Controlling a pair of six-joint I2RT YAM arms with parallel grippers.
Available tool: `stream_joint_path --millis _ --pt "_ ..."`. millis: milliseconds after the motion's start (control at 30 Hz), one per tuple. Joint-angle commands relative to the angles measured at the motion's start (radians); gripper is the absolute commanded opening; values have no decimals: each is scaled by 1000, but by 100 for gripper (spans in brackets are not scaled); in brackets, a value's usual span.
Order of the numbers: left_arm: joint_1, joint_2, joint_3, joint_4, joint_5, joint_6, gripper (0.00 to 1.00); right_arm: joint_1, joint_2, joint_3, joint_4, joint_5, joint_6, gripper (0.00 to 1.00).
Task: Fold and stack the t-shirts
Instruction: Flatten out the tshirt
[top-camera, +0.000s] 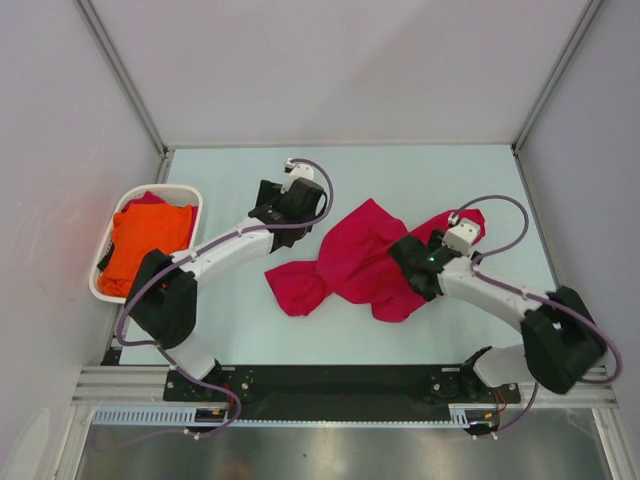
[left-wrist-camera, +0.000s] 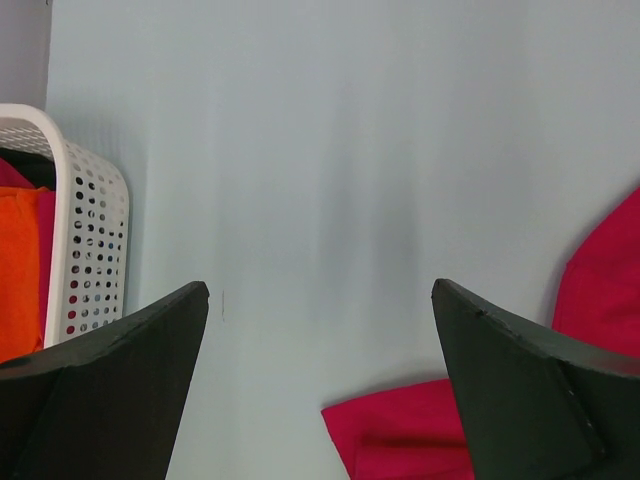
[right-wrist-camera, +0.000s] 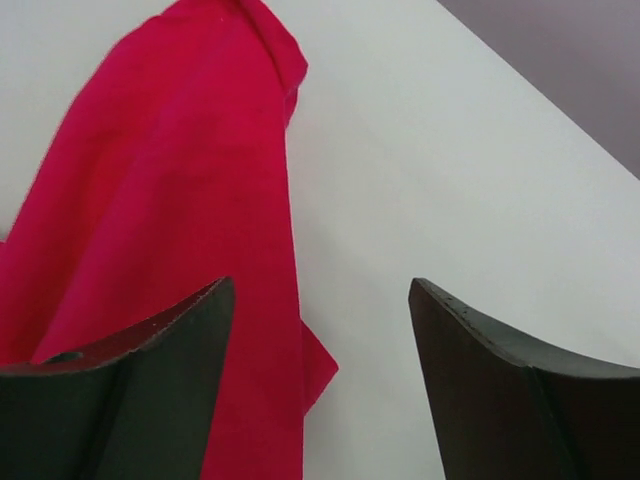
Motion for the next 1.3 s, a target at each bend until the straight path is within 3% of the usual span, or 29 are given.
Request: stream_joint_path --millis 0,100,167,400,667,767,900,933,1000,1267 --pt "-13 -48 -13 10 -9 -30 100 -52 -123 -67 450 -127 -482 74" --pt "-16 -38 -10 10 0 -39 100 -114 -36 30 369 -166 -503 75" --pt "-19 -30 -5 5 7 -44 100 -149 -19 25 446 -218 -584 77" --pt "-21 -36 -11 -13 -37 -15 100 -365 -187 -128 788 -873 -805 82" --pt "-21 -24 -24 -10 -34 -21 100 -441 -229 -116 1026 -1252 -895 84" --pt "-23 -24 -27 -16 -36 -27 99 -441 -249 -94 1067 -1223 -919 85" --pt "-21 -28 -25 -18 -52 -24 99 -441 -249 -25 1027 -1065 -953 86" --pt "-19 -28 -22 -19 -66 -22 100 -441 -253 -7 1010 -1039 -954 94" --pt "-18 -36 -19 -19 -80 -19 100 -441 -255 2 1001 -946 -956 100" --pt "79 -36 -42 -27 -56 -19 100 -436 -197 19 877 -648 -899 100"
